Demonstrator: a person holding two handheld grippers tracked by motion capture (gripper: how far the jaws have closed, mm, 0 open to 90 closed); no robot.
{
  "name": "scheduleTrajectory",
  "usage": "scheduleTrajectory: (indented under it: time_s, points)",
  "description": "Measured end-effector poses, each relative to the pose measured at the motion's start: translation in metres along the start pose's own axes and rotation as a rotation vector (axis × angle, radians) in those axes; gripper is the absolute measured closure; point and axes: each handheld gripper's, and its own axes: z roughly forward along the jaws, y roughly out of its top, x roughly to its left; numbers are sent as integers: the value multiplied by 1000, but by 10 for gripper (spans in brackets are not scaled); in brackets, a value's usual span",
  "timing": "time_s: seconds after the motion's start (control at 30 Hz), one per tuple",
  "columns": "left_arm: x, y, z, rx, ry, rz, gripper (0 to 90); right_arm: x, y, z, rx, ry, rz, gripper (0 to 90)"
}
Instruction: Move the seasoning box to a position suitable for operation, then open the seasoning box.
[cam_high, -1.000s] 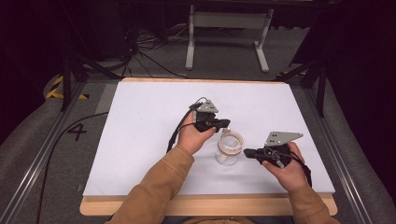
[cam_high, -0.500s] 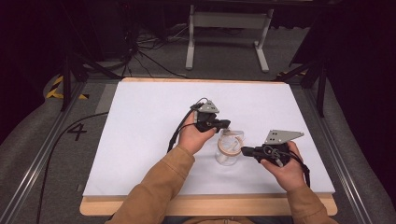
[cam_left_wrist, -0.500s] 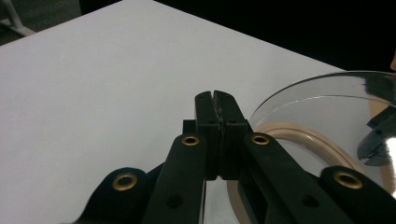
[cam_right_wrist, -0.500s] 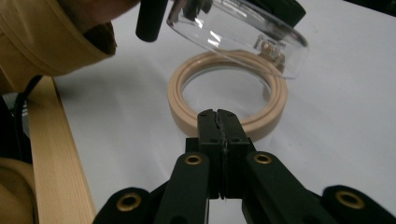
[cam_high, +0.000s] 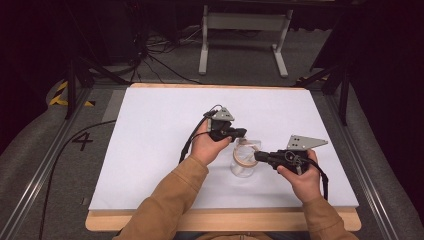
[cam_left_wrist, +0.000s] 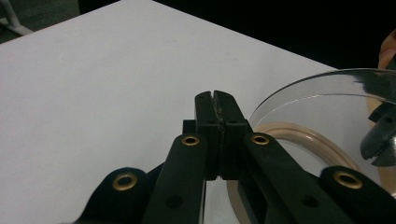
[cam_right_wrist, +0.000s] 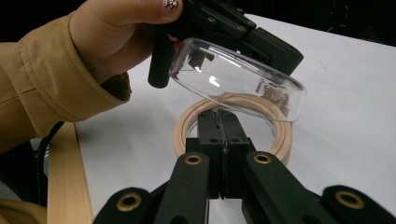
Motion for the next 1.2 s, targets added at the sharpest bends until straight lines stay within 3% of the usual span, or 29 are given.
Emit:
scheduleTrajectory:
  time_s: [0.17, 0.4, 0.67, 1.0, 1.2]
  points:
    - [0, 0, 1, -10, 3, -1, 899, -2, 0, -3, -28, 1, 6, 900]
    - [1, 0, -1, -13, 18, -1, 868, -4, 1, -3, -24, 2, 4, 900]
    - [4, 4, -20, -14, 36, -13, 829, -3, 3, -4, -17, -5, -7, 900]
    - [0, -1, -71, 182, 70, 13, 743, -4, 10, -8, -33, -14, -30, 900]
    - [2, -12, -86, 275, 64, -4, 705, -7, 16, -6, -34, -13, -46, 900]
